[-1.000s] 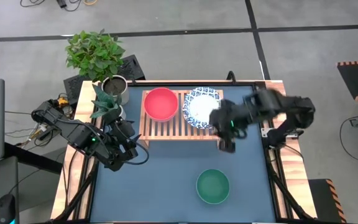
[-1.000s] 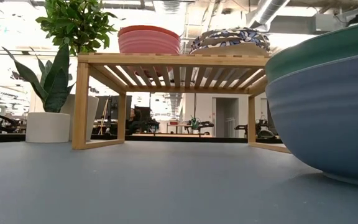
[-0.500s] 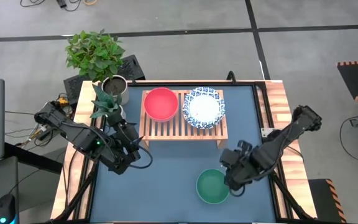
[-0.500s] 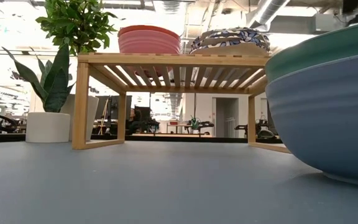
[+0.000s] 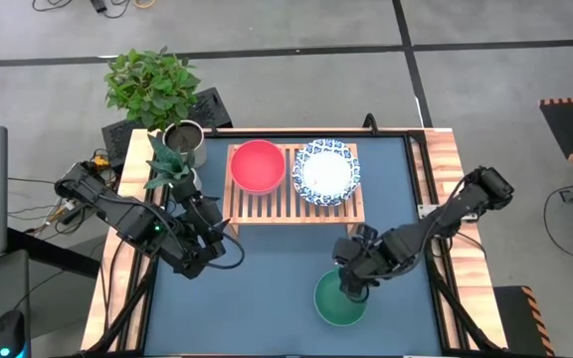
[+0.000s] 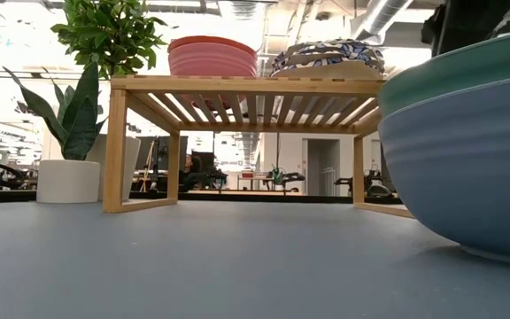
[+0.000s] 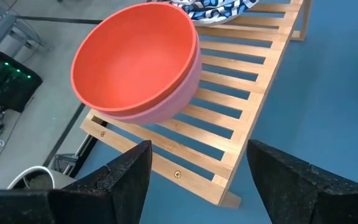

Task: Place and stack bowls onto a shelf
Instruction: Stack the green bowl on top of the red bowl on the shelf

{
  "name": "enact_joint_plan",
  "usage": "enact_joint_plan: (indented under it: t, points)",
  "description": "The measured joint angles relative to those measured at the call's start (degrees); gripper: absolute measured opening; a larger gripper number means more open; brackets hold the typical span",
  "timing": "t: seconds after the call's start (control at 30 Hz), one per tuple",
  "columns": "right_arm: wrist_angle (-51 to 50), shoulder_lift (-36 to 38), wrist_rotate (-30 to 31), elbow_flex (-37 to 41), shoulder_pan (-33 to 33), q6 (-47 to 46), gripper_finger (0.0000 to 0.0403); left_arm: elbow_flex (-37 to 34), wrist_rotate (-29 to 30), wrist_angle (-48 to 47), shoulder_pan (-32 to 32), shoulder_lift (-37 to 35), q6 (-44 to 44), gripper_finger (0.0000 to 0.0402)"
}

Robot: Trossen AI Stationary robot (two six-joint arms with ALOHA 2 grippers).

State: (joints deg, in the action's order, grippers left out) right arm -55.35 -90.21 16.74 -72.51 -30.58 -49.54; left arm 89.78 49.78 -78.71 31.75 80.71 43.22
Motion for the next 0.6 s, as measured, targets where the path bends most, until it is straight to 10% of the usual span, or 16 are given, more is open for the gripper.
enact_joint_plan:
  t: [0.6]
  points:
    - [5.41, -0.04, -3.38, 6.43, -0.14, 2.5, 0.0225, 0.0, 0.37, -0.02, 0.17, 0.0, 0.55, 0.0251]
